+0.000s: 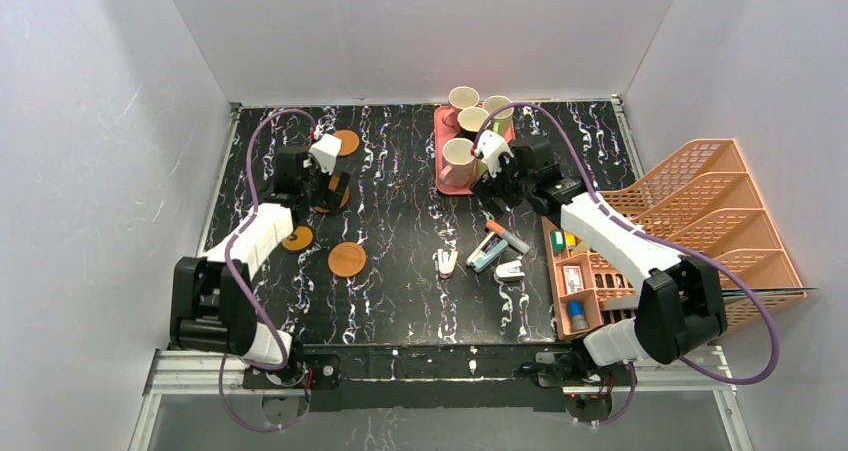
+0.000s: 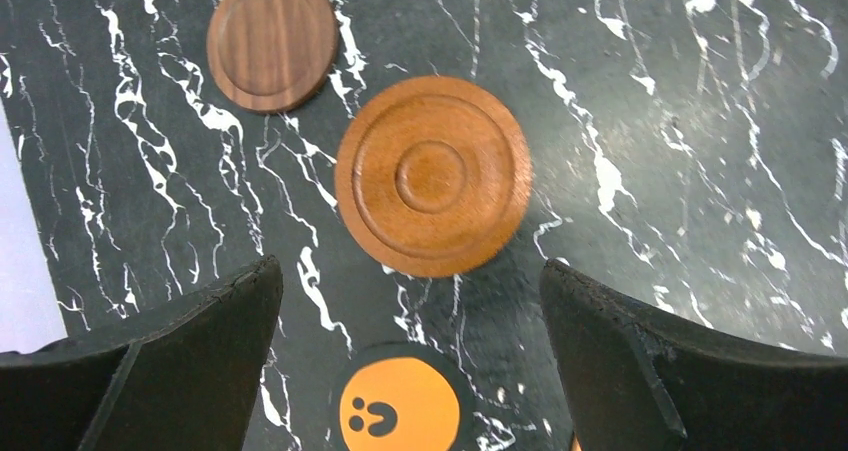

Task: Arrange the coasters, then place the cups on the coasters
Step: Move the coaster to the center of the board.

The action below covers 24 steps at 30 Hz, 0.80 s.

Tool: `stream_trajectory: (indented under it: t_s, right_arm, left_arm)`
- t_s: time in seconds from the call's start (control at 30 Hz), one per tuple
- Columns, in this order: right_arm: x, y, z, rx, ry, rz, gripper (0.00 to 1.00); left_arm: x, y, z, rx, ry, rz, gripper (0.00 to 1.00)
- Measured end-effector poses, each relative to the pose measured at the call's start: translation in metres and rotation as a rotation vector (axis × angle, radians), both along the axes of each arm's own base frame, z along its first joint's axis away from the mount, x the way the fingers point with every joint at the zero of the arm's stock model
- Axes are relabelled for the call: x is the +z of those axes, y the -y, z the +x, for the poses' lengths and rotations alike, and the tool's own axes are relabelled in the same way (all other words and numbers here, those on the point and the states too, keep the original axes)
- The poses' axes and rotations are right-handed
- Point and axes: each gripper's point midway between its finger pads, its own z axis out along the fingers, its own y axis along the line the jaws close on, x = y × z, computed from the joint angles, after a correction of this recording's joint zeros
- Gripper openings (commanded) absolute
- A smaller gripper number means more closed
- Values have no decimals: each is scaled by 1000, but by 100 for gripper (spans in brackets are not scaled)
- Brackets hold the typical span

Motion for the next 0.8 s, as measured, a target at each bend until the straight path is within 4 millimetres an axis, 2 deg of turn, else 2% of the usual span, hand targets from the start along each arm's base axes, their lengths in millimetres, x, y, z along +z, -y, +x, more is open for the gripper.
stream_trajectory:
  t_s: [0.37, 0.67, 0.8]
  right_arm:
    - [-4, 4, 2, -19, 10, -14, 98]
    - [-4, 8, 4, -36, 19, -27, 98]
    - [-3, 8, 5, -38, 23, -29, 98]
  left_arm:
    - [-8, -24, 50, 184, -1, 71, 98]
    - [-34, -72, 101, 472, -48, 289, 98]
    - [-47, -84, 109, 543, -83, 343, 98]
